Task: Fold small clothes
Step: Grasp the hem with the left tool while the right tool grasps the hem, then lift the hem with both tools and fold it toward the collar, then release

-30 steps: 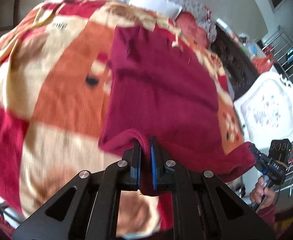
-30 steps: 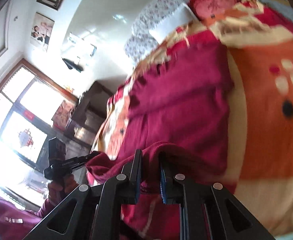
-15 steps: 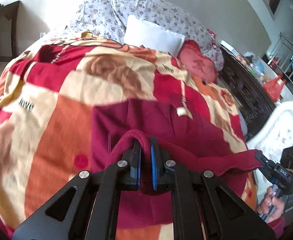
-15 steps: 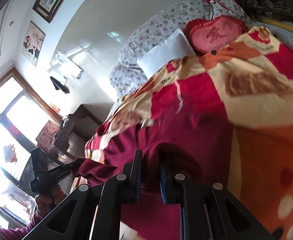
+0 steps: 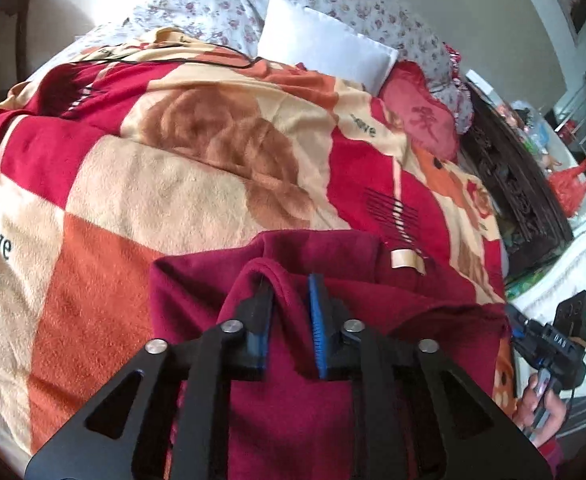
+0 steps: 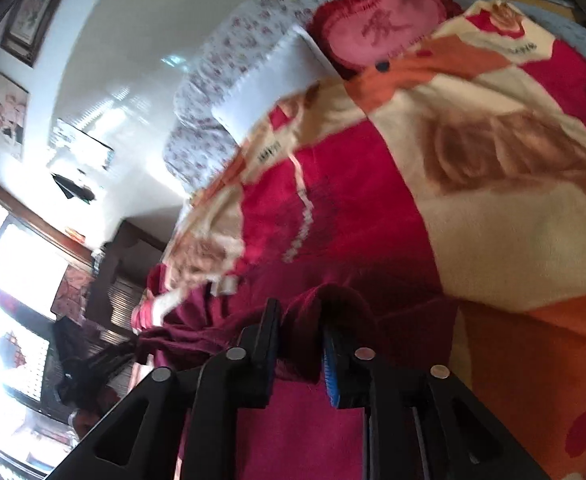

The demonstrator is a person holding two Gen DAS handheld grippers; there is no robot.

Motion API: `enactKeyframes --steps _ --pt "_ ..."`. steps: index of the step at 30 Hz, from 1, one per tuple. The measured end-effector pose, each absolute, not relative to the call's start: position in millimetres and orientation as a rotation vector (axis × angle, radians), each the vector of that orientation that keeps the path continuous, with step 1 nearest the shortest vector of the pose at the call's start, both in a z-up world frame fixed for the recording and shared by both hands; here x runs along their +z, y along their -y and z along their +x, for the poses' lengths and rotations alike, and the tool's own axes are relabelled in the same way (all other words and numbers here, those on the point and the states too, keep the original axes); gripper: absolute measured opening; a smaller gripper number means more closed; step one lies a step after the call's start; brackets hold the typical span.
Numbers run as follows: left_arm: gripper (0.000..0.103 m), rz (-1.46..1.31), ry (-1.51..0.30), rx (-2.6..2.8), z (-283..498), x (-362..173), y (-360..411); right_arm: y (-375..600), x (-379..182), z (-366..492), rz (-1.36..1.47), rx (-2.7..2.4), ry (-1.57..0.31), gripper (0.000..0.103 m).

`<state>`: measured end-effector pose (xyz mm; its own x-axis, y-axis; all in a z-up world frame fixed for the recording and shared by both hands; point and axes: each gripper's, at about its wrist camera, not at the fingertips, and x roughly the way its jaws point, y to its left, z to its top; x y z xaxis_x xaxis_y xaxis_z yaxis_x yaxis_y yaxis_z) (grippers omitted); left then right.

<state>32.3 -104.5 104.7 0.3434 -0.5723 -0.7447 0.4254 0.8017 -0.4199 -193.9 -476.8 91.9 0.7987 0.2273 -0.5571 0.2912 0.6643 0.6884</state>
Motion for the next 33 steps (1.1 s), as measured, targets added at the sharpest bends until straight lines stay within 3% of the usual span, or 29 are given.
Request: enactKeyframes --steps 1,2,3,5,8,10,14,24,33 --pt "0.028 -0.171 -1.033 -0.66 33 108 101 480 98 -199 0.86 -0.051 -0.636 0.046" --pt "0.044 -0.177 -1.027 -0.656 33 112 98 485 105 -206 0.858 -0.08 -0.598 0.056" --pt "0.065 -0.178 -1.0 -0.629 32 118 93 489 113 -214 0.86 -0.101 -0.559 0.056" --pt "0.075 -0.214 -0.925 -0.614 28 131 82 488 124 -221 0.855 -0.06 -0.528 0.056" --pt "0.075 -0.207 -0.919 -0.621 25 136 84 468 133 -220 0.769 -0.025 -0.541 0.056" --pt "0.075 -0.185 -0.924 -0.619 24 132 92 448 131 -208 0.676 -0.009 -0.593 0.049" --pt "0.075 -0.108 -0.949 -0.585 25 112 116 420 110 -173 0.543 -0.031 -0.684 0.044" --pt "0.076 -0.05 -1.001 -0.411 70 61 137 451 60 -116 0.535 -0.199 -0.749 0.044" --pt "0.076 -0.055 -0.979 -0.442 51 80 117 440 92 -155 0.547 -0.151 -0.724 0.044"
